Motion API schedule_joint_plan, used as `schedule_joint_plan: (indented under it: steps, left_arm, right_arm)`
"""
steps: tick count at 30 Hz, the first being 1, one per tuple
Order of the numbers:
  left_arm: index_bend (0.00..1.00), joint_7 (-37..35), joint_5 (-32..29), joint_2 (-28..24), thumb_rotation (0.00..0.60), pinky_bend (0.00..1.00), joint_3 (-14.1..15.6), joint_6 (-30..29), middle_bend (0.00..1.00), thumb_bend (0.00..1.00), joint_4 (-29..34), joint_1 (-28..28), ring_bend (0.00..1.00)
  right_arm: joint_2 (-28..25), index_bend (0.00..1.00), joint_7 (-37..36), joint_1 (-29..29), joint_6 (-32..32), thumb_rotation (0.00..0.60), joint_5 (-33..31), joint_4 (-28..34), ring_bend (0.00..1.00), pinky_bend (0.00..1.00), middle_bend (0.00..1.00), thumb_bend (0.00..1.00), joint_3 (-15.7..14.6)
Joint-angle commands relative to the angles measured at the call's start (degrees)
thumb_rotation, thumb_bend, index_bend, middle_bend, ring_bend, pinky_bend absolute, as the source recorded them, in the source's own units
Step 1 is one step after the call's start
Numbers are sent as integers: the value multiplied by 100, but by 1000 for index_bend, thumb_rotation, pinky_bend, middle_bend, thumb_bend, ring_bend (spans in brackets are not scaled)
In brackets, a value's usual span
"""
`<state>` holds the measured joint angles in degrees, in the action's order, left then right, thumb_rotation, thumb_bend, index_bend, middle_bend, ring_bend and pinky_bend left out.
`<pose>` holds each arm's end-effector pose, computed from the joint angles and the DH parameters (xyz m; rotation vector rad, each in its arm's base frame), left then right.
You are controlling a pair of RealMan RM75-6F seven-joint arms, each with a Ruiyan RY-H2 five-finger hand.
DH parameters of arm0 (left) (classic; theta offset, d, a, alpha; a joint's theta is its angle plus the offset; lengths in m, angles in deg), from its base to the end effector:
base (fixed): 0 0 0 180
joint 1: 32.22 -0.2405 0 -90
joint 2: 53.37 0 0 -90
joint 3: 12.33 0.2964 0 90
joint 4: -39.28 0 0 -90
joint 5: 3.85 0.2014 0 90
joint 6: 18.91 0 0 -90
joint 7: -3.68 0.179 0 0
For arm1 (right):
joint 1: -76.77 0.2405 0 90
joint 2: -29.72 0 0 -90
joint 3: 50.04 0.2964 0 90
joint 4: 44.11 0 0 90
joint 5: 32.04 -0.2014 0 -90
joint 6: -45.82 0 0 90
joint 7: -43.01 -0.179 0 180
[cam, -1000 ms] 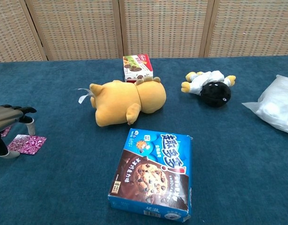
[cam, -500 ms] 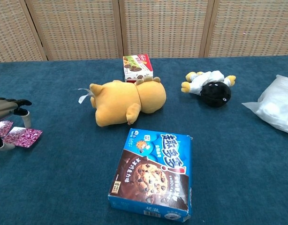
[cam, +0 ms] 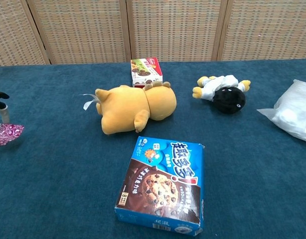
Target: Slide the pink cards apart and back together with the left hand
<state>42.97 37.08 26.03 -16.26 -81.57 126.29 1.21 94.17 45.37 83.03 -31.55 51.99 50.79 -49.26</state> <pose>-0.3273 0.3633 0.0552 -1.5712 -0.9473 -0.3328 -0.3467 -0.2161 0.1518 1.4701 -1.0362 0.8077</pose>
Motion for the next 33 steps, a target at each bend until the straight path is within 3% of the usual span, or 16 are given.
schedule_joint_plan:
  steps: [1, 18, 33]
  left_arm:
    - [527, -76, -90, -55, 600, 0, -38, 66, 0, 294, -102, -21, 0]
    - [528, -217, -671, 25, 600, 0, -162, 378, 0, 285, -851, -56, 0]
    - [528, -179, -779, 108, 600, 0, -203, 431, 0, 275, -884, -20, 0]
  right_arm:
    - [3, 0, 13, 1, 8, 600, -4, 2, 0, 0, 0, 0, -4]
    - [17, 0, 58, 11, 31, 600, -31, 6, 0, 0, 0, 0, 2]
    - [23, 0, 96, 11, 27, 600, -31, 21, 0, 0, 0, 0, -2]
